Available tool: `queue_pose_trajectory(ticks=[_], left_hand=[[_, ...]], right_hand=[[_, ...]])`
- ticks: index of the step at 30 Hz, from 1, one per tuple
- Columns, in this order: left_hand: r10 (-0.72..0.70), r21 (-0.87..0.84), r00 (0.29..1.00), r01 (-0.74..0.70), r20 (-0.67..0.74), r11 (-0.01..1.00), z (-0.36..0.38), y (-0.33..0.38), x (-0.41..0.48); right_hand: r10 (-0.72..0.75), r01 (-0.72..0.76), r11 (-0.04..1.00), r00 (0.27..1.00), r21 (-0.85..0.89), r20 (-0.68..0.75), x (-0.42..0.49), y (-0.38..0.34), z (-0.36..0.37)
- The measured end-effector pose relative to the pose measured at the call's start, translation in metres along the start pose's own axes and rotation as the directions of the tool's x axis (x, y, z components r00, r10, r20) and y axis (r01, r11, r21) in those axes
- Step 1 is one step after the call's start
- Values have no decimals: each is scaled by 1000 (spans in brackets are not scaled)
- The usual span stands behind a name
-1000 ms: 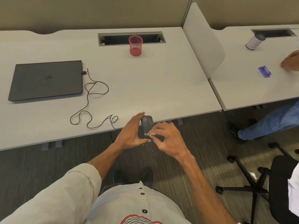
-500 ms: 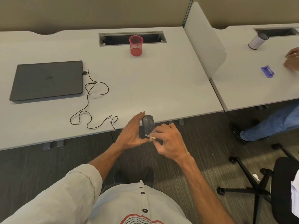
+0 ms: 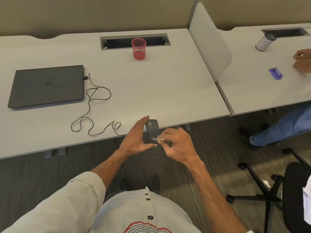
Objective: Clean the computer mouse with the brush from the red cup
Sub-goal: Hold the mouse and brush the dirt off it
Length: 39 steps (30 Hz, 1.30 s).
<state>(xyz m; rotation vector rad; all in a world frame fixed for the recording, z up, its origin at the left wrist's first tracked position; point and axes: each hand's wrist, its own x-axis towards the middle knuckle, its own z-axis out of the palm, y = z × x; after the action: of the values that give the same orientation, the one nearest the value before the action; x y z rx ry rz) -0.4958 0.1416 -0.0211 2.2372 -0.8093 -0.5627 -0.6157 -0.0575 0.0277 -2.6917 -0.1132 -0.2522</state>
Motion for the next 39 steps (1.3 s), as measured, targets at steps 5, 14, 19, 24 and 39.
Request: queue_pose_trajectory(ticks=[5,14,19,24,39], left_hand=[[5,2,1000,-5,6,1000,2,0,-3],[-27,1,1000,27,0,1000,3,0,-6],[-29,-10,1000,29,-1,1000,4,1,-7],[-39,-6,999,39,0,999,4,3,-7],[-42,-14,999,42,-6,999,3,4,-9]], right_hand=[[42,-51,996,991,-71,-125,12,5,2],[148,-150,987,989,55,26,2,3,2],[413,-355,882,899,311,-145,5,1,6],[634,-509,719,760,473,-145,10,-3,21],[737,-585,614,666,530,-118,8,-2,22]])
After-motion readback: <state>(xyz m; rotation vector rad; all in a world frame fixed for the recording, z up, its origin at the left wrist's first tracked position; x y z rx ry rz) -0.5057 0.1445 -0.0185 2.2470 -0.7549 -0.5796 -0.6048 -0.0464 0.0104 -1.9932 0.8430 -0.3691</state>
